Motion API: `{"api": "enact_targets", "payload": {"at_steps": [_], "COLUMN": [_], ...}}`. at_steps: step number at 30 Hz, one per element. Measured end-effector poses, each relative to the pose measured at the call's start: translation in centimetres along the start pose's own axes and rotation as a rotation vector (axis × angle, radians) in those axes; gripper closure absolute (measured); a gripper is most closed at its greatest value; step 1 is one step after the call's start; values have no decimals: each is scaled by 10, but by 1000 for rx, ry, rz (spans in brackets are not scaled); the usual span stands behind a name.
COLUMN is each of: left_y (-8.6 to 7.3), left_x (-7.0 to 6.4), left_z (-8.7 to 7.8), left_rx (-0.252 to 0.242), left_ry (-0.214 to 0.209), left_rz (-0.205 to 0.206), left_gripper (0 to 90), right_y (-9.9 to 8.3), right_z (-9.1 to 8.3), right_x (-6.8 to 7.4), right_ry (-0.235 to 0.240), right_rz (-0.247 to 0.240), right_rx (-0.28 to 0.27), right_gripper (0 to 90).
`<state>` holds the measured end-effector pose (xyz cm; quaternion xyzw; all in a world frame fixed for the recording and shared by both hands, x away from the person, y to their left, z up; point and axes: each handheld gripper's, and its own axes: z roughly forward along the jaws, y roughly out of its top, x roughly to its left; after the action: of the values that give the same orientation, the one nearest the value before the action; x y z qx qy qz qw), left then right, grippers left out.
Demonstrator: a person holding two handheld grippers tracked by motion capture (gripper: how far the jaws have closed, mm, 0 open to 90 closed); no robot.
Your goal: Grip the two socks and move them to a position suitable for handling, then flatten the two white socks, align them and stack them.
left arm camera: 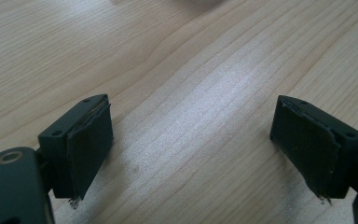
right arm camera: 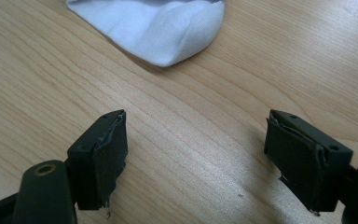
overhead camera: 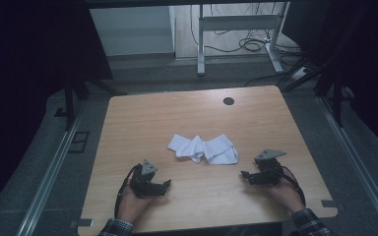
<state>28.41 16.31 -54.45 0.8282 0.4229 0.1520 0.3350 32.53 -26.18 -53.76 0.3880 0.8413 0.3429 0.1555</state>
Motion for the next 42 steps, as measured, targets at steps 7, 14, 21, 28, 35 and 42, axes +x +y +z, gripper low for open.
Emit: {"api": "enact_targets", "payload": {"at_steps": [7,14,21,28,35,42], "left_y": [0,1,1,1,1,1], "left_x": [0,0,0,0,0,0], "left_z": [0,1,1,1,1,2], "left_rx": [0,0,1,2,2,2], "left_ry": [-1,0,-1,-1,-1,-1], "left_rz": [-2,0,2,3,4,3], "left_gripper": [127,122,121,120,120,119], "right_y": [0,1,5,7,9,12], "right_z": [0,0,-1,-3,-3,-5], "right_x": [0,0,-2,-1,2,5], "right_ry": [2,-1,12,25,25,22], "right_rz": [-3,1,16,16,14,5], "right_rx": [-3,10,27,42,45,42], "right_gripper": [207,213,257,249,245,250]}}
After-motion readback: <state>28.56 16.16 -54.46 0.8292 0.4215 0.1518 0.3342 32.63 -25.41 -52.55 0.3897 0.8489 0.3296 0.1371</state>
